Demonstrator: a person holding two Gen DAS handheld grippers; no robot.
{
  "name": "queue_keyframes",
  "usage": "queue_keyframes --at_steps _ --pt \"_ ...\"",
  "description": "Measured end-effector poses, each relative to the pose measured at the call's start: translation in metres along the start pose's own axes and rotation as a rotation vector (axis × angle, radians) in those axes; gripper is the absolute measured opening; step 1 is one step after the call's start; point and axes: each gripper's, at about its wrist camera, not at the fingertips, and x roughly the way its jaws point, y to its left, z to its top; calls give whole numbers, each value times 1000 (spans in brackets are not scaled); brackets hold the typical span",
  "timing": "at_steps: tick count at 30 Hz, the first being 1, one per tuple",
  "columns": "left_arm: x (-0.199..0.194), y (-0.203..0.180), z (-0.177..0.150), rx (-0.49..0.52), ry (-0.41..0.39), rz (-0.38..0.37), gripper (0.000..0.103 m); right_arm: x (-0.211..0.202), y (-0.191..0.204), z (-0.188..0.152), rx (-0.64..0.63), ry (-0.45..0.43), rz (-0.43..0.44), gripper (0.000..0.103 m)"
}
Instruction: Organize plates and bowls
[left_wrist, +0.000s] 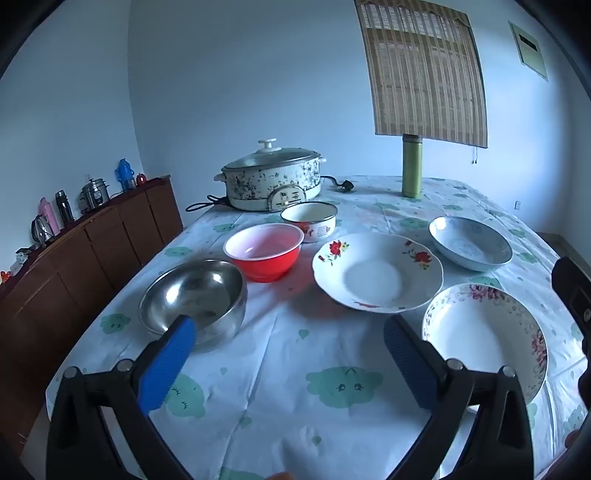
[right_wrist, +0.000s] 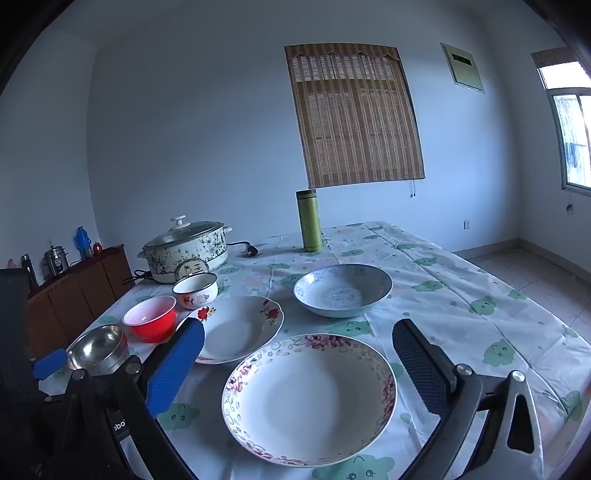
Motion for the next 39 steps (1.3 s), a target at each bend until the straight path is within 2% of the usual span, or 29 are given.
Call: queue_keyframes --at_steps 8,11,39 --pt "4 -9 -2 -19 36 -18 103 5 0 -3 8 22 21 103" --pt "9 2 -4 -38 52 -38 103 5 -2 -3 5 25 16 103" --pt "14 14 -7 -50 70 -34 103 6 9 -7 -27 38 35 103"
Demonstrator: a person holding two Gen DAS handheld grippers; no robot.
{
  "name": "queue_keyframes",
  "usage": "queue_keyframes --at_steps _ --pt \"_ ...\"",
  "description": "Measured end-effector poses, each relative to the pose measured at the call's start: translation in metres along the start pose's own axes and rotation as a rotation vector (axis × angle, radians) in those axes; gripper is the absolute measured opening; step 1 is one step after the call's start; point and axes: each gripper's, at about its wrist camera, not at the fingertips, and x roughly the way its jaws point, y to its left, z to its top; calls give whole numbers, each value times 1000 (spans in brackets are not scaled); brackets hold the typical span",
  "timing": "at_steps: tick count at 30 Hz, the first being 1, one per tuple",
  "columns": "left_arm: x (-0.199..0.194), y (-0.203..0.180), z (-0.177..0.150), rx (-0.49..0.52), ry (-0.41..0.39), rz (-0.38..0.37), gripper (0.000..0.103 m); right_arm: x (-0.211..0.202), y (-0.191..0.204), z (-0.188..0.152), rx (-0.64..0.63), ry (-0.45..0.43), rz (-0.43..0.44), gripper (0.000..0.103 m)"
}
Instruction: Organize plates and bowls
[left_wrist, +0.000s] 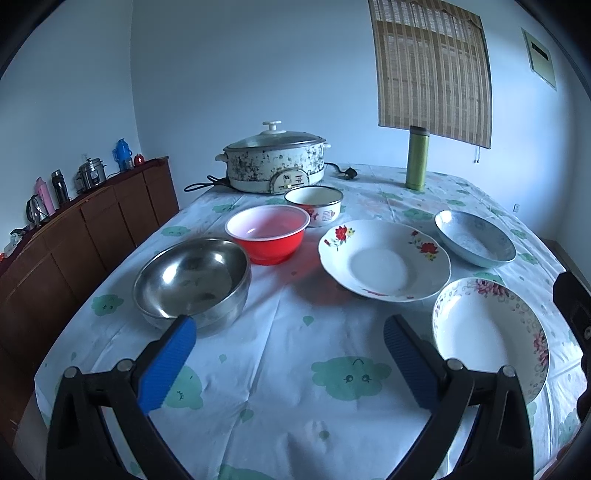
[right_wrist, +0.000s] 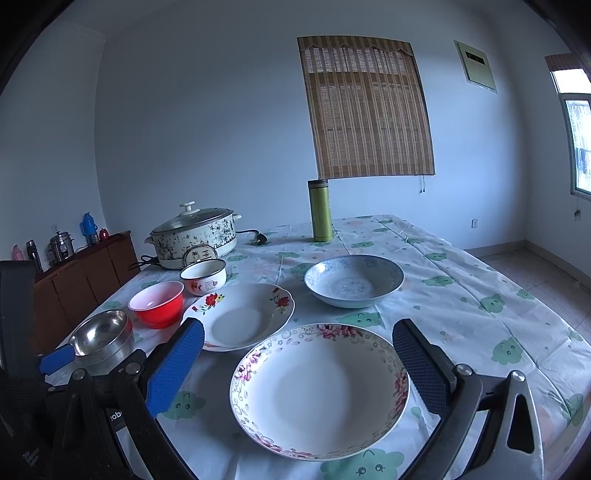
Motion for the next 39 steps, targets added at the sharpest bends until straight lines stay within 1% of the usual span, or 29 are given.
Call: queue_keyframes --at_steps 39 --pt "3 -1 -6 4 9 2 103 4 -1 -2 3 17 -4 103"
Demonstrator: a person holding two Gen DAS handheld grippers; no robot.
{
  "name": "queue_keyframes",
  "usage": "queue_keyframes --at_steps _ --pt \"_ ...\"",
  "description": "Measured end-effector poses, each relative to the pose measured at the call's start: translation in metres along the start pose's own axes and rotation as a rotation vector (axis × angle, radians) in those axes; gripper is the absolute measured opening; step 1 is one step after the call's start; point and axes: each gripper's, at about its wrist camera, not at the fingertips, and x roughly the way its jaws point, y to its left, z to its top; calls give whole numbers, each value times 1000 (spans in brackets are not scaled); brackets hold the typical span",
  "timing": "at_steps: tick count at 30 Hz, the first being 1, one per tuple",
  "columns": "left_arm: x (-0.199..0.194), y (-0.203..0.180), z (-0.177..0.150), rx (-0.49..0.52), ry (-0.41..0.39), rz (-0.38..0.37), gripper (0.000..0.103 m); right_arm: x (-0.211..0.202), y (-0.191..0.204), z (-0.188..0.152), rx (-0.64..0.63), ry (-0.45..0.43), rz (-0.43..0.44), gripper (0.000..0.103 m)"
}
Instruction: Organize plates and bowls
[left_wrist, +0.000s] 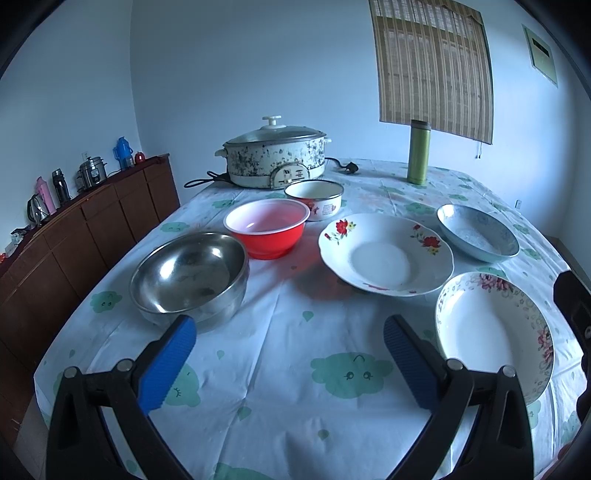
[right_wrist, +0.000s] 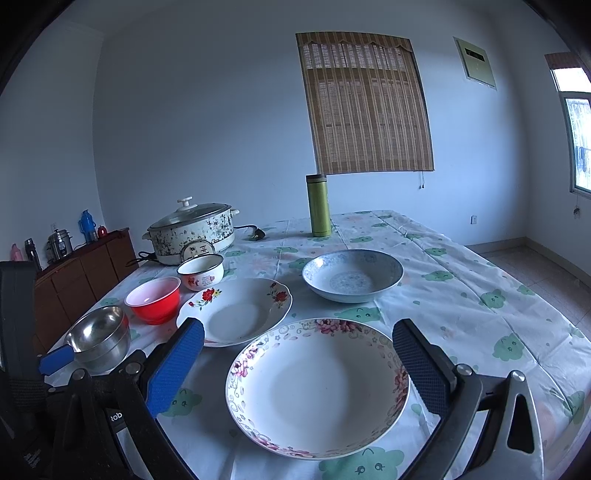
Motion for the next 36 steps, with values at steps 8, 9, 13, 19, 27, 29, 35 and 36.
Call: queue_keyframes --at_steps 8,9,13,19,27,29,35,36 --pt "2 -1 0 2 5 1 103 1 -2 -1 5 1 -3 103" --pt "2 -1 0 2 5 1 103 1 -2 -1 5 2 -2 103" --pt "2 -1 0 2 5 1 103 1 -2 -1 3 -1 -4 103" --pt "2 -1 0 2 5 1 103 0 -2 -1 5 2 -2 103" --pt "3 -2 0 8 9 1 103 2 -2 -2 4 6 0 103" --pt "3 -3 0 13 11 0 103 2 -2 -2 7 11 2 103" --pt "3 -1 1 13 17 -6 103 11 0 -4 -7 47 5 103" --pt "3 -1 1 15 17 -7 103 11 -1 -4 -9 49 5 103"
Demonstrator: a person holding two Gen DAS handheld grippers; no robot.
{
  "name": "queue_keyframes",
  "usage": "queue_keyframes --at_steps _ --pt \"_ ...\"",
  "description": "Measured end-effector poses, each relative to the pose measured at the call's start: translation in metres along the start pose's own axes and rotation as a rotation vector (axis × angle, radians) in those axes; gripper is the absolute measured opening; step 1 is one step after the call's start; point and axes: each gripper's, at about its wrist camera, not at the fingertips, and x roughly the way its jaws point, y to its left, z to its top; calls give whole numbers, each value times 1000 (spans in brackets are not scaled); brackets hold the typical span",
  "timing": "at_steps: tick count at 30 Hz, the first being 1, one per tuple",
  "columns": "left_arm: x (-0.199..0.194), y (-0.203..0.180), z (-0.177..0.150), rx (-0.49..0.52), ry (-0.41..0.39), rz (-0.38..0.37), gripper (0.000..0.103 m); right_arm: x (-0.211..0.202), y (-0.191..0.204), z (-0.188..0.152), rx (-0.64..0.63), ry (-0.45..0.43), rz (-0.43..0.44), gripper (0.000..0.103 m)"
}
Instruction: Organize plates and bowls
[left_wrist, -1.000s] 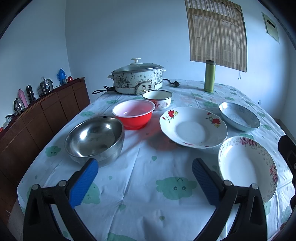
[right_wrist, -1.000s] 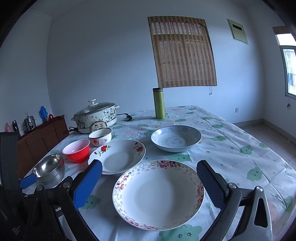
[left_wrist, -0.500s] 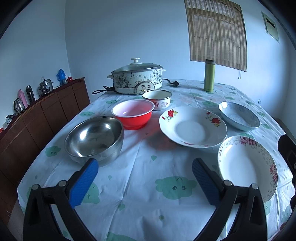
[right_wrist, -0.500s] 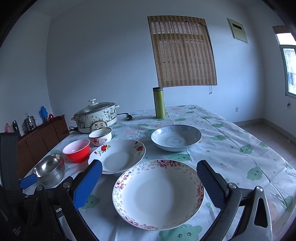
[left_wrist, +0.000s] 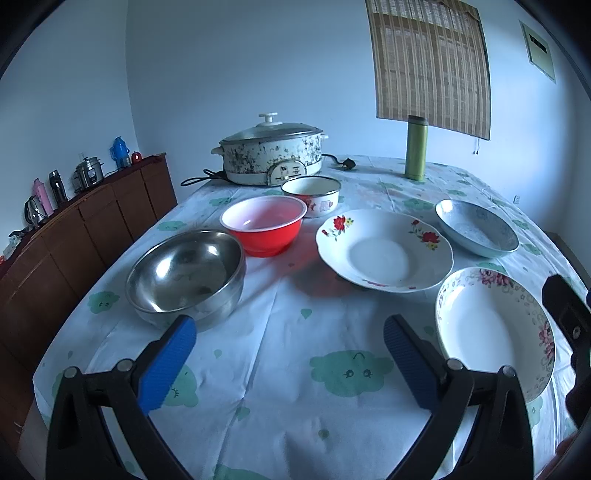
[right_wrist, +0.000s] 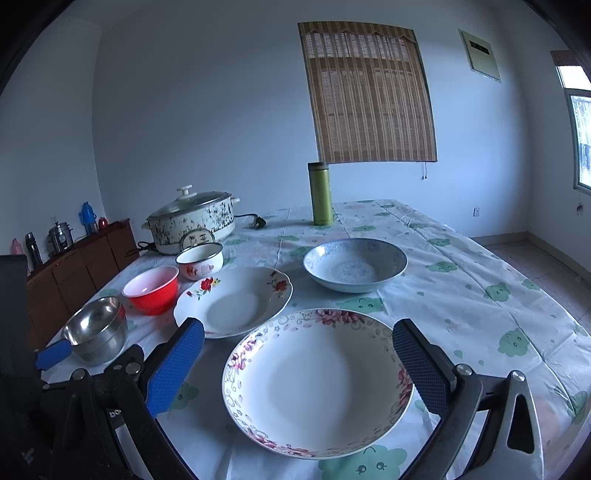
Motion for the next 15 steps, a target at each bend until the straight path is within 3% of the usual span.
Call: queue_keyframes --at_steps 9,15 --pt "5 -8 0 33 12 -21 103 -7 -44 -4 -33 2 -101 103" --pt "11 -17 1 21 47 -90 103 -15 -87 -12 -7 19 -139 103"
